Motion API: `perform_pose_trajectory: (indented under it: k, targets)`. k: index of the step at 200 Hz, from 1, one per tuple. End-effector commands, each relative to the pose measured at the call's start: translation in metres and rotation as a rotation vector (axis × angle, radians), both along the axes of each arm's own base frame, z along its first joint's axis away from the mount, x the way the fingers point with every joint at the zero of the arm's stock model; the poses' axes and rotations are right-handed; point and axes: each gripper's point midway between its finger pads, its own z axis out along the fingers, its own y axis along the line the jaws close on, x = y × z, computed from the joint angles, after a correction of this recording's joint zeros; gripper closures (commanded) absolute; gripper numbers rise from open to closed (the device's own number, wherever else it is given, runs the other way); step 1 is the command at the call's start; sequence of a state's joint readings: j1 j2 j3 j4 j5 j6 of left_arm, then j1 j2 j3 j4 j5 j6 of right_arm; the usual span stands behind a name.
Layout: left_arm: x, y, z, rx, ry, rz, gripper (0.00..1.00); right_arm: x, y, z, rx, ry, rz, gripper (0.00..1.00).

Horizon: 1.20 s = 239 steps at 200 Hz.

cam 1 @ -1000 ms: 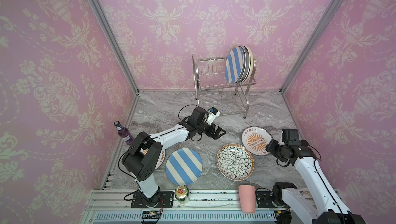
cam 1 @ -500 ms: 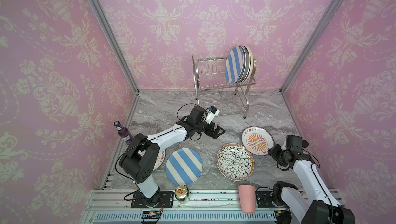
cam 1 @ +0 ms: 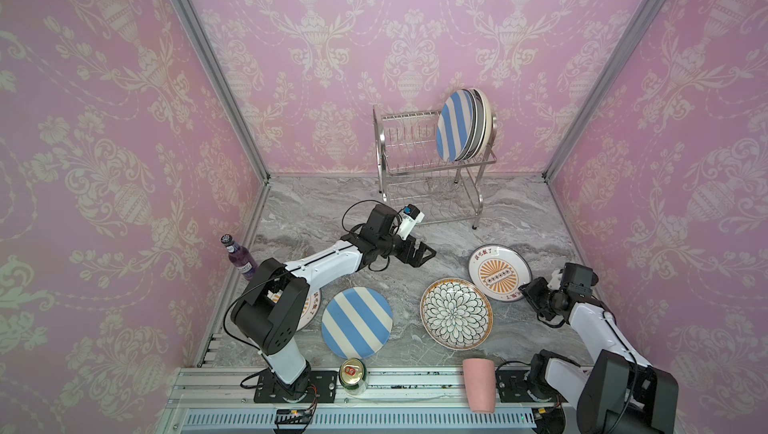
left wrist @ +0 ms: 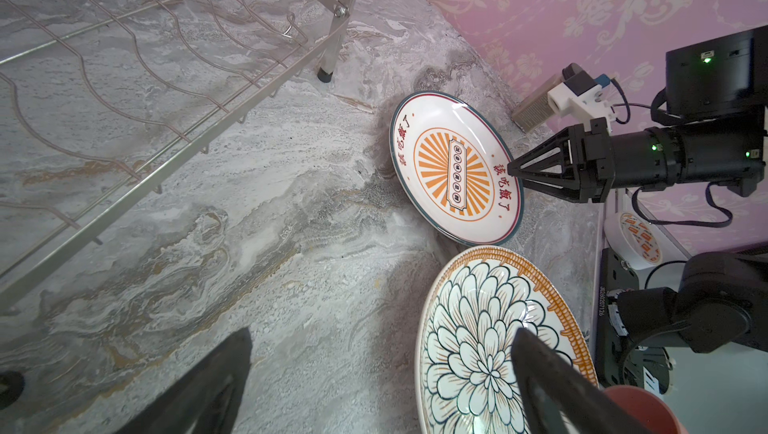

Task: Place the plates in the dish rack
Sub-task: 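Push the sunburst plate farther from the robot with the right gripper, then close the right gripper on the sunburst plate's rim and tilt it up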

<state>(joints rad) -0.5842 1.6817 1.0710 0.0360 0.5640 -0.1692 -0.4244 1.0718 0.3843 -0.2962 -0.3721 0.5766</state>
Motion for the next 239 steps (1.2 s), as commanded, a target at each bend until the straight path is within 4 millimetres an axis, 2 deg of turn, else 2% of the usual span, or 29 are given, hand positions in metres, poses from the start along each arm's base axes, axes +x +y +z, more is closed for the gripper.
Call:
perform_pose_trajectory:
  k: [1,53,127,153,166,176,196,239]
  targets:
    - [0.003,0.002,0.008,-0.004,-0.024,-0.009,0.01,0.002,0.006,-0.005,0.047,-0.017,0.008,0.59]
    - [0.006,0.002,0.01,-0.011,-0.019,-0.006,0.01,0.002,0.012,-0.021,0.11,0.001,0.015,0.61]
    - [0.01,0.007,0.016,-0.017,-0.04,0.005,0.01,0.004,0.005,-0.028,0.139,0.025,-0.037,0.68]
    - [0.014,0.008,0.027,-0.056,-0.056,0.014,0.01,0.005,0.004,-0.031,0.145,0.038,-0.036,0.76]
    - [0.015,0.008,0.03,-0.064,-0.066,0.016,0.01,0.006,0.004,-0.031,0.144,0.037,-0.033,0.83]
    - [0.014,0.007,0.032,-0.066,-0.07,0.015,0.01,0.008,0.003,-0.028,0.134,0.027,-0.028,0.9]
    - [0.014,0.007,0.034,-0.065,-0.072,0.006,0.01,0.008,-0.003,-0.017,0.092,0.008,-0.036,0.98]
    - [0.013,0.006,0.04,-0.07,-0.072,-0.001,0.01,0.005,-0.029,0.025,-0.112,-0.012,-0.043,1.0]
